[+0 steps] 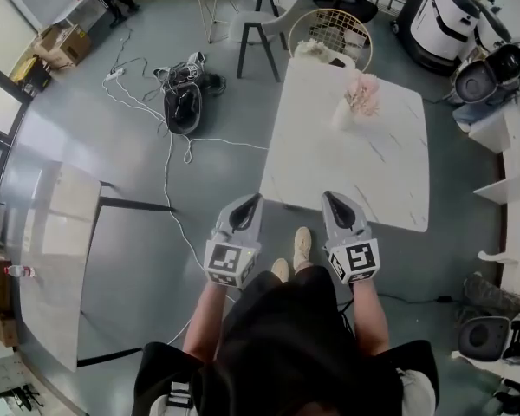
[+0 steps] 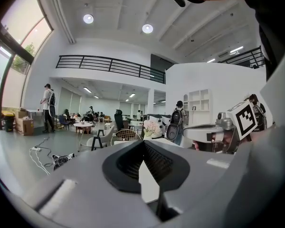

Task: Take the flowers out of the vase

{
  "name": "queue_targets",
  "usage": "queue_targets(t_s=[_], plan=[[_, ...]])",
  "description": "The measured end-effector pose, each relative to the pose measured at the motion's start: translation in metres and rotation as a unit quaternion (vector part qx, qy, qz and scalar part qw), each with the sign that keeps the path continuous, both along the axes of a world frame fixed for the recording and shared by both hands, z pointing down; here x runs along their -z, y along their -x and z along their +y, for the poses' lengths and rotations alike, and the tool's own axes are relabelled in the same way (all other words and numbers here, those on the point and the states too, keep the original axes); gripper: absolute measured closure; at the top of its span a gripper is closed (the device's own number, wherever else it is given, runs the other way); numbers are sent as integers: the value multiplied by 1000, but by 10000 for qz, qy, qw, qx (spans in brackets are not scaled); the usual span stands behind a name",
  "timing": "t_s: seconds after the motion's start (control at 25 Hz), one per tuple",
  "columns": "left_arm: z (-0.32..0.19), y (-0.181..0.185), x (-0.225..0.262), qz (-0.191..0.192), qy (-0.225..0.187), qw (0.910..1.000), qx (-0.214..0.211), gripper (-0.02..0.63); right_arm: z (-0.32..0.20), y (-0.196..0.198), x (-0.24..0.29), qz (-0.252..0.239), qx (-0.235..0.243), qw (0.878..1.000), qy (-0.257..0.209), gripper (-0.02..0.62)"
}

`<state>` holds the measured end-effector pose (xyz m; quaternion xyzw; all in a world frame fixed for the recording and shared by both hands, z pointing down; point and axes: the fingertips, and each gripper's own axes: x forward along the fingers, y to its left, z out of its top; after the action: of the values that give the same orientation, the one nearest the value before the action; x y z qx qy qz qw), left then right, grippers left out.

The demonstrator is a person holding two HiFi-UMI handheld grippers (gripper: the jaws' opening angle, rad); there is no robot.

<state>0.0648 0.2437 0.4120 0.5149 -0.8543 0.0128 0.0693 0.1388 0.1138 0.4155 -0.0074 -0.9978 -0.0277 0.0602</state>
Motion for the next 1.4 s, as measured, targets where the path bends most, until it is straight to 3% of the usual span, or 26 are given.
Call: queue_targets(t_s=[0.28, 0.76, 1.08, 1.4], plan=[[-6, 26, -11, 28, 117, 9998, 182, 598, -11, 31, -13, 57, 168, 9998, 123, 592], [-51, 98, -5, -21, 300, 9995, 75, 598, -67, 97, -25, 126, -38, 9992, 369, 592], [-111, 140, -10, -5, 432, 9982, -406, 598, -118, 127, -41, 259, -486, 9969, 565, 592], [-180, 153, -26, 9, 563, 9918, -1145, 598, -171, 131, -64, 296, -1120, 9903, 765, 592]])
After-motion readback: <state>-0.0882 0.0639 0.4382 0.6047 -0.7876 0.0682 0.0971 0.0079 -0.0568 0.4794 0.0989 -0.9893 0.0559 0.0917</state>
